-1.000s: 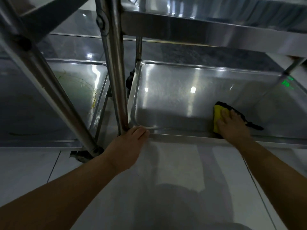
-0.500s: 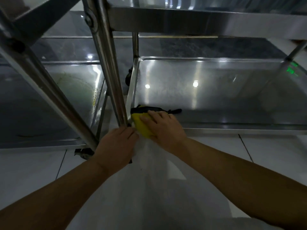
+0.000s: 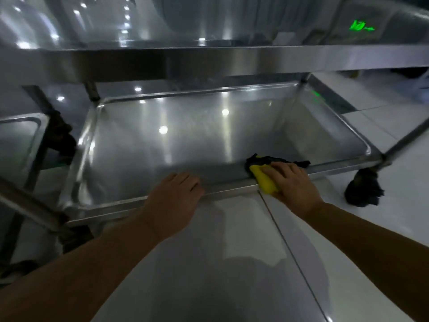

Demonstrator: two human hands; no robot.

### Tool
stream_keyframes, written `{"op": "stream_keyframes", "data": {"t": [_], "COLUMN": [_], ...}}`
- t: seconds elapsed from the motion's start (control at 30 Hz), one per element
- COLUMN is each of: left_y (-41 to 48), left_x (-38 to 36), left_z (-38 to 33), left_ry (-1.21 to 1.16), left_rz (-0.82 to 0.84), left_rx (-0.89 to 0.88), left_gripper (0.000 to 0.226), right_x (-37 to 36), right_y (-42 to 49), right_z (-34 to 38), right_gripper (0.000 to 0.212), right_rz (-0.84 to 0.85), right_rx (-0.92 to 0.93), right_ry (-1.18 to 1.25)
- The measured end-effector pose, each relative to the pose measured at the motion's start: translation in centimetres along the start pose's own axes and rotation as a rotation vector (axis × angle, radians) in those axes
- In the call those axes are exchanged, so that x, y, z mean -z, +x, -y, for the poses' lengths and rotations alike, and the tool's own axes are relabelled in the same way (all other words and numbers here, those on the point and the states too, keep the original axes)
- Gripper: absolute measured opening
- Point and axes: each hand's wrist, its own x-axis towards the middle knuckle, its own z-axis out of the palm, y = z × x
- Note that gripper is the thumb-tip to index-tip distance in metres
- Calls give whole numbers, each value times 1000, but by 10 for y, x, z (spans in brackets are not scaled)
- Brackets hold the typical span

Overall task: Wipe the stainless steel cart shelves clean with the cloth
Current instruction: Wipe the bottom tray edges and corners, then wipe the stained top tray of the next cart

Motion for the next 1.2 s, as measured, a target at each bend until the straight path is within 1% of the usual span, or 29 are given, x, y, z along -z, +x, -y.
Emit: {"op": "stream_keyframes", "data": {"t": [0.1,0.2,0.27,0.33,0.43,0.53,0.63,0.7,0.77,0.87,0.97,1.03,1.1,1.2], "left_y": [47,88,113,137,168,190,204,211,216,224,230,234,239,246], "left_x": [-14,-27,-38,-45,-47,-36,-14,5,29,75,133,176,217,286], "left_z": [-28,-57,-76,-94,-116,-133,-147,-156,-164,-174,-187,-197,-201,-202], "left_ry": [-71,-144,-198,-252,-333,-426,-478,-480,-460,-430,-413,-373,-359,-374], "left_rz": [3,-30,-45,-45,-27,69,192,252,294,311,399,462,489,527], "left_rx": [-77,-133,-171,-198,-245,-279,-298,-317,-332,-355,-340,-332,-296,-210], "left_gripper": [25,20,22,26,23,20,25,28,29,14,26,30,35,40], "right_x": [-3,-5,-7,-6,-1,3,18,34,57,107,175,227,280,359], "right_y": [-17,-33,-42,-48,-50,-49,-54,-65,-77,-93,-105,-107,-104,-94], "right_z": [-70,-134,-170,-200,-223,-217,-194,-173,-152,-129,-112,-104,-97,-87], "right_gripper": [90,84,79,80,77,62,45,41,42,44,49,52,55,57], "right_rz": [17,39,57,87,124,110,102,115,125,155,187,212,261,254], "right_rx": [-89,-191,-258,-338,-502,-629,-796,-870,-899,-908,-941,-949,-939,-915], "right_ry": [-36,-67,-95,-105,-95,-72,77,159,201,251,311,347,368,454]}}
